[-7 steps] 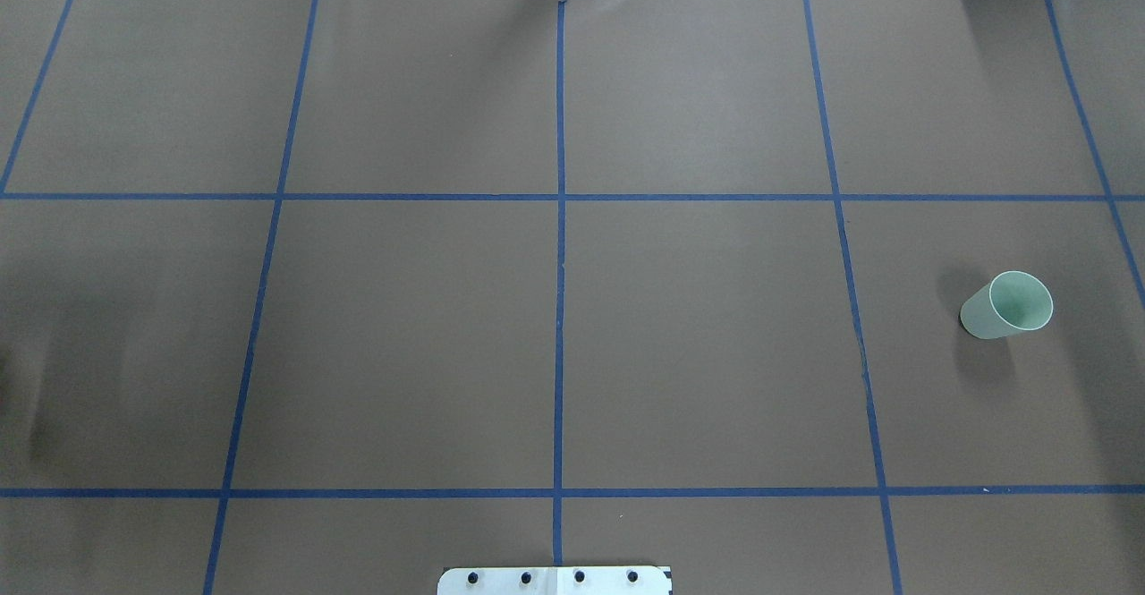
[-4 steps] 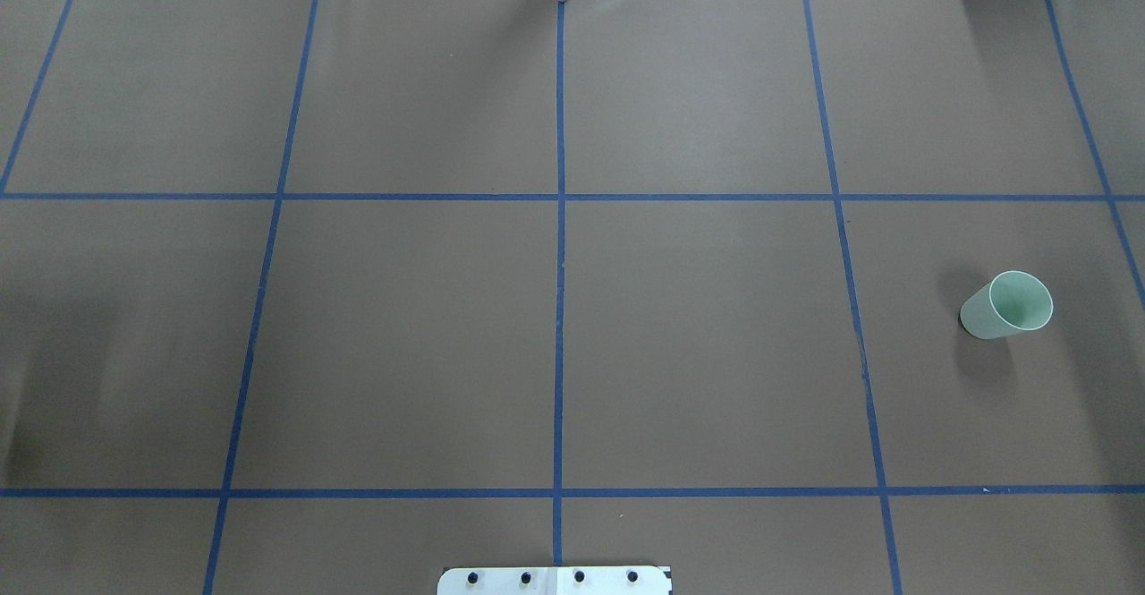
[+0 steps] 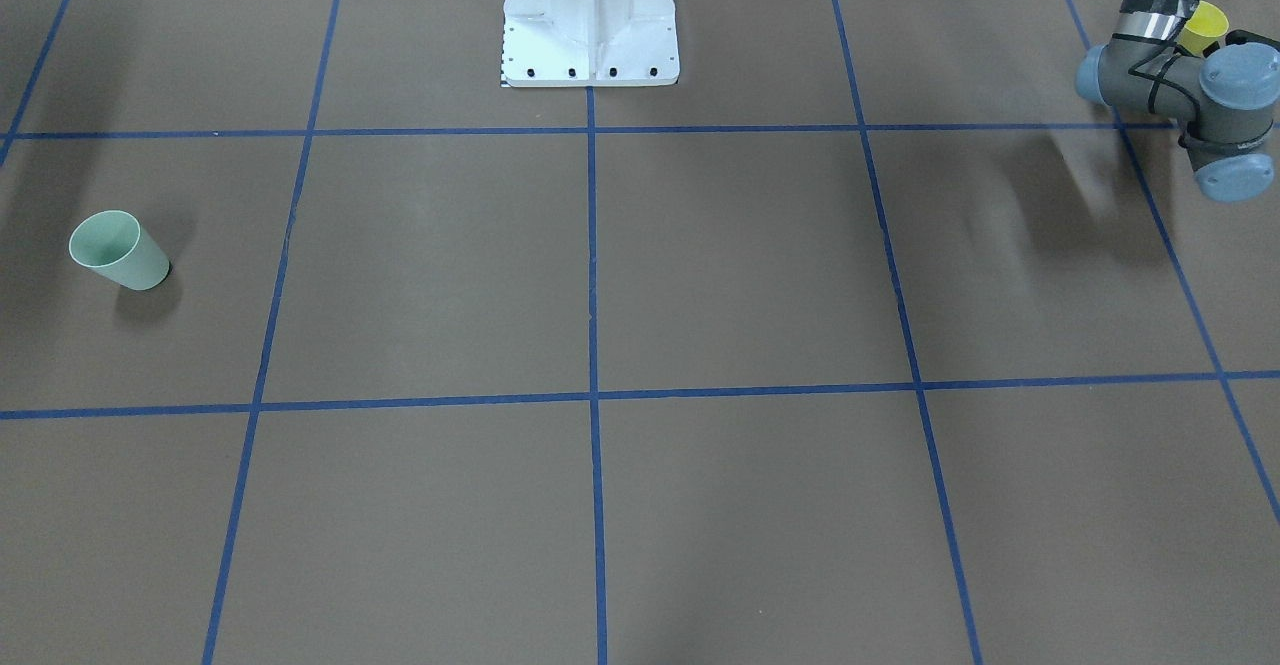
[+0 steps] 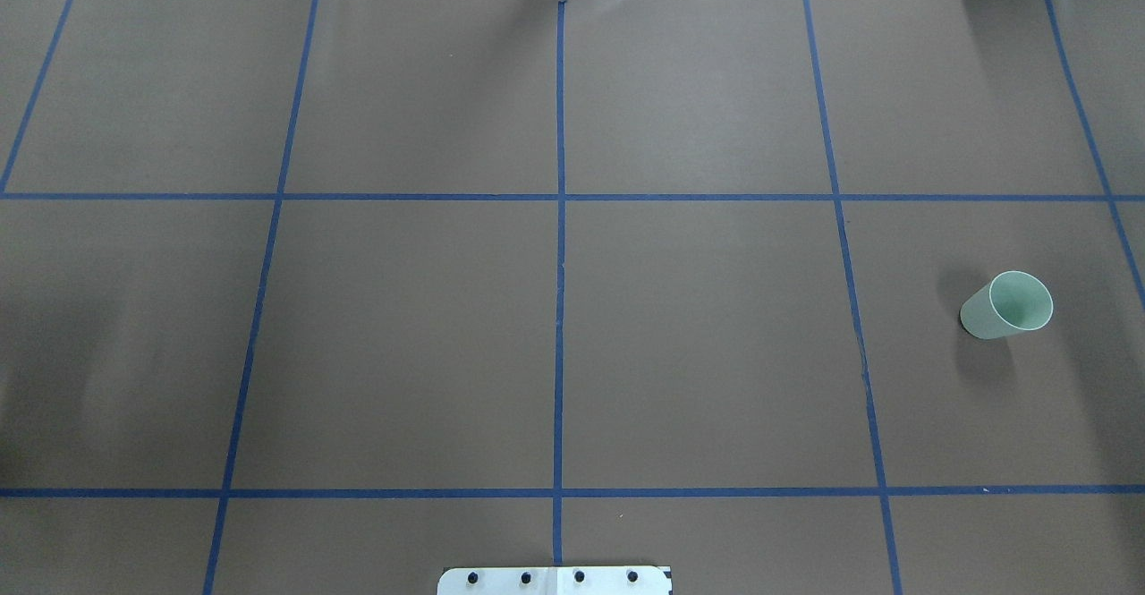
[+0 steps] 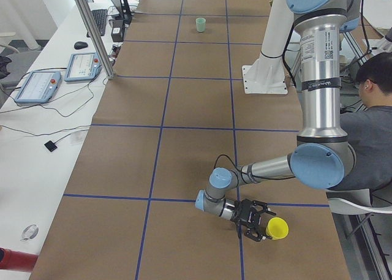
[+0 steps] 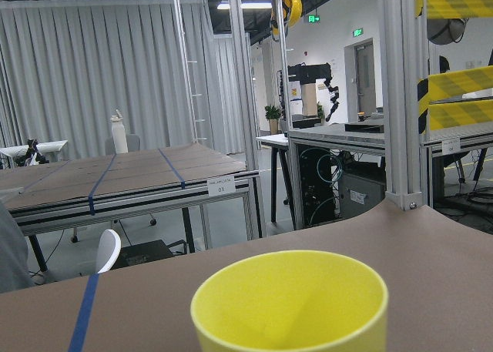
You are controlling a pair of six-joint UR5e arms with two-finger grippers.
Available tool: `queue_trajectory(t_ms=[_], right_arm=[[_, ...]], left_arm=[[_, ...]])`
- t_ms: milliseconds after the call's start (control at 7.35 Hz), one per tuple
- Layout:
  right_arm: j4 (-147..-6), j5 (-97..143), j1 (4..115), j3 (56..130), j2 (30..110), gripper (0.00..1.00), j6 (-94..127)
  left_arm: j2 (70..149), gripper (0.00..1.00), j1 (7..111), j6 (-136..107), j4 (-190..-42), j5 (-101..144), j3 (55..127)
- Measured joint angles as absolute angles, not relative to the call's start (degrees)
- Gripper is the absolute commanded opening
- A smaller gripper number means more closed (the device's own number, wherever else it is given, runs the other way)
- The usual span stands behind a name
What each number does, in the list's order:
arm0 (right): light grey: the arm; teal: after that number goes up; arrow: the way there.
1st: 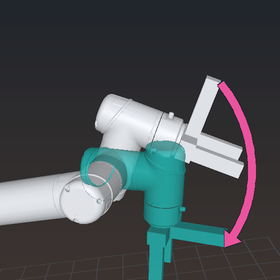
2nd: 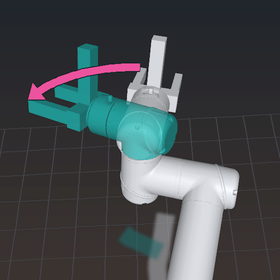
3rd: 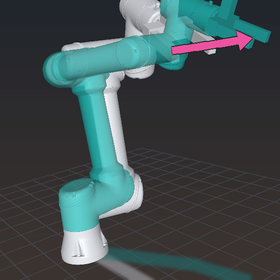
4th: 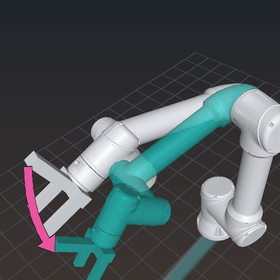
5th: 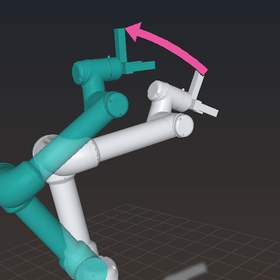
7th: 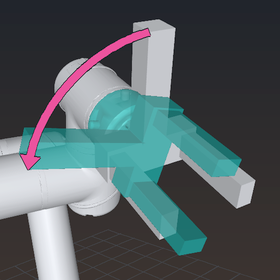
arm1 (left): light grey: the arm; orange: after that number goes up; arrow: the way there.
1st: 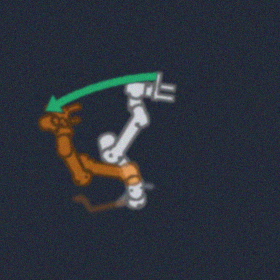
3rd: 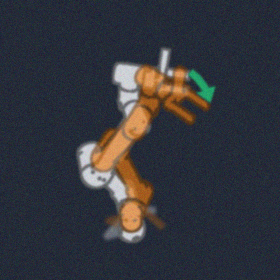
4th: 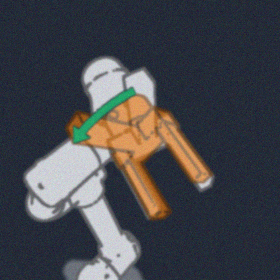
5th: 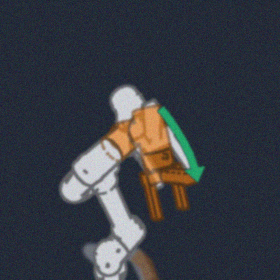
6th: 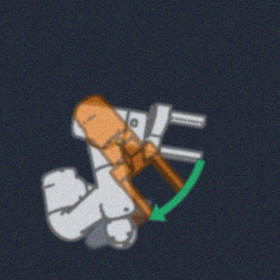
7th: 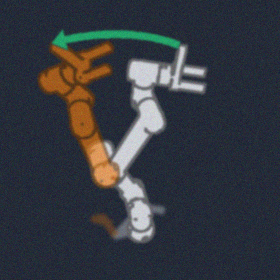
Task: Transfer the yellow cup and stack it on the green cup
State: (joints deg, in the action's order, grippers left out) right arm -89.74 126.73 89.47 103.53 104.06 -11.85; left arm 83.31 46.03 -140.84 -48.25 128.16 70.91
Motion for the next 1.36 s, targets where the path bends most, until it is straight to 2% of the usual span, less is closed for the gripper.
queue_trajectory(t_ms=[952,1088,1224,1360], right_arm=[[-89.8,128.0,89.5,103.3,104.1,1.00,-12.0],[-89.8,128.0,89.5,103.3,104.1,1.00,-12.0],[-89.8,128.0,89.5,103.3,104.1,1.00,-12.0],[-89.8,128.0,89.5,103.3,104.1,1.00,-12.0]], left_arm=[[81.1,1.00,45.6,-141.1,-53.3,128.2,67.7],[81.0,0.74,45.4,-141.1,-53.5,128.2,67.5],[81.0,0.33,45.1,-141.1,-53.6,128.2,67.5],[81.0,0.16,44.7,-141.0,-53.9,128.2,67.4]])
